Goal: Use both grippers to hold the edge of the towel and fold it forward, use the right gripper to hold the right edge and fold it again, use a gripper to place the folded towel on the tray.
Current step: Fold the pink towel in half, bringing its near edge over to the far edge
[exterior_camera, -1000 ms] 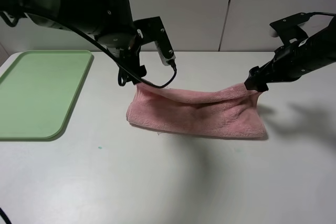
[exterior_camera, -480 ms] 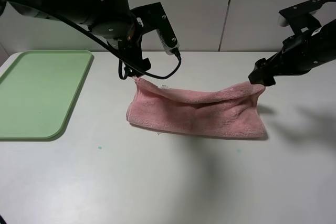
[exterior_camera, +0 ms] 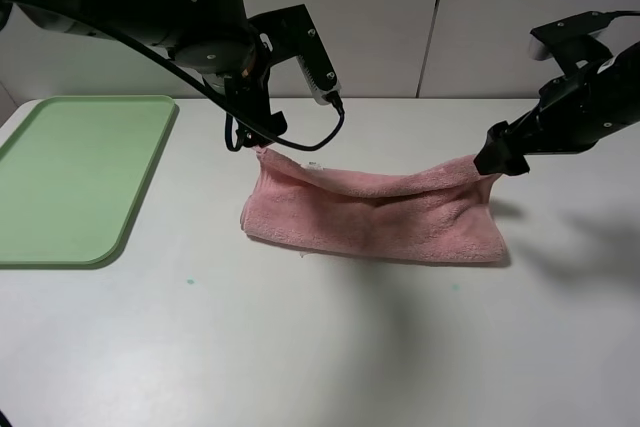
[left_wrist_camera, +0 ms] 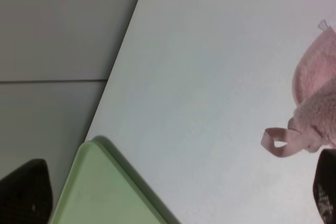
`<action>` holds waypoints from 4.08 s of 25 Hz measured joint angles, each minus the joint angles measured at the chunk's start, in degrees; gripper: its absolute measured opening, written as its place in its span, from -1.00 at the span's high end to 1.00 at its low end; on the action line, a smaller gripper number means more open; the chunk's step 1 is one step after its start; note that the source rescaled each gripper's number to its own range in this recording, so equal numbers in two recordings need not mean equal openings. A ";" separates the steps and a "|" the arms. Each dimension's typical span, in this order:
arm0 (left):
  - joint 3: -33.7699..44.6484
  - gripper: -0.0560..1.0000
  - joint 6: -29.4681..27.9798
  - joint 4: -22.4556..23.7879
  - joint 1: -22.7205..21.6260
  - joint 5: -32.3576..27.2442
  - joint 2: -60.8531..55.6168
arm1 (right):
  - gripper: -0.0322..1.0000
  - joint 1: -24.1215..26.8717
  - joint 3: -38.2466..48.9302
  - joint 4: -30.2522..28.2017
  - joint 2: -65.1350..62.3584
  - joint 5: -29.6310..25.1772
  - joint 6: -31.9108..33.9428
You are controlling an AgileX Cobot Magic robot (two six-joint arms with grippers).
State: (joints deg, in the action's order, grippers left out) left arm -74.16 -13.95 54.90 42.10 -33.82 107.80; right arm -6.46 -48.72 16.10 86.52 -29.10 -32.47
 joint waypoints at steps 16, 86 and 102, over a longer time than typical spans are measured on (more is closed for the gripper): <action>0.00 -0.99 -4.53 -0.26 0.00 -14.93 -0.11 | -1.00 0.00 0.00 0.92 -3.93 -0.10 6.32; 39.01 -0.97 -22.61 -24.58 -1.44 -30.68 -81.18 | -1.00 0.00 0.00 1.39 -4.29 -7.43 3.55; 39.01 -0.97 -22.50 -24.58 -6.26 -30.74 -85.37 | -1.00 0.00 0.00 1.39 -4.29 -7.43 2.72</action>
State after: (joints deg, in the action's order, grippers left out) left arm -35.15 -36.45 30.32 35.84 -64.56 22.43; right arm -6.46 -48.72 17.49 82.23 -36.54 -29.75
